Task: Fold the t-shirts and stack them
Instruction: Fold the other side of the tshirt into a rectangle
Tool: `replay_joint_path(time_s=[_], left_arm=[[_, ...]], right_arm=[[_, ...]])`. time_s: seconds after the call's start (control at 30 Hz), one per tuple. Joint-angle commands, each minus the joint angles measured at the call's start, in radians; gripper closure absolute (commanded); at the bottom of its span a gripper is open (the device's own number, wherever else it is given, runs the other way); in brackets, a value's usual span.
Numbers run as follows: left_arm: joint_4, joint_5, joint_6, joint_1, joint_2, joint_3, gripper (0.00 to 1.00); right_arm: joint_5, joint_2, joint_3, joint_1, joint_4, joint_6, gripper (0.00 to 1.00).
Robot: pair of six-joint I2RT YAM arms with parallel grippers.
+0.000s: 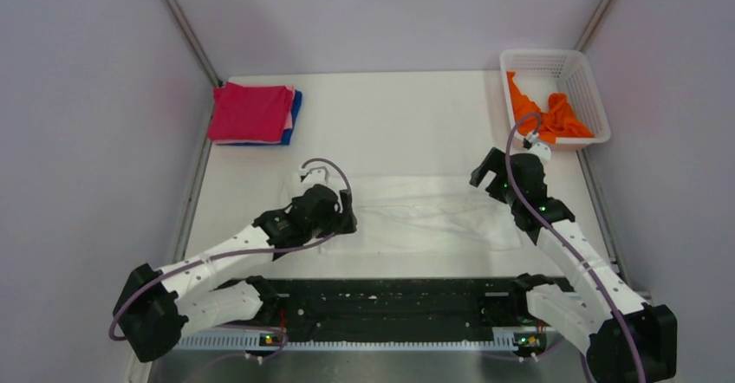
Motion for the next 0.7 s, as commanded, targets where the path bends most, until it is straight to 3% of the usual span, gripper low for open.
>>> replay_joint_path(time_s=[0.0, 0.13, 0.23, 0.53, 0.67], left_arm=[[0.073, -0.210, -0.003, 0.004, 0.037, 0.002, 0.01], [0.107, -0.309, 0.021, 0.006, 0.122, 0.023, 0.01], [0.110, -0.288, 0.049, 0.006, 0.188, 0.047, 0.09], [0.122, -0.122, 0.004, 0.005, 0.227, 0.032, 0.58], [0.079, -0.122, -0.003, 0.005, 0.238, 0.049, 0.95]], right_arm=[[-0.003, -0.018, -0.002, 0.006, 0.032, -0.013, 0.01], [-0.014, -0.019, 0.001, 0.005, 0.027, -0.023, 0.01], [-0.008, -0.017, 0.001, 0.006, 0.027, -0.025, 0.01], [-0.005, -0.013, -0.003, 0.006, 0.037, -0.022, 0.01], [-0.009, -0.008, 0.000, 0.006, 0.035, -0.022, 0.01]])
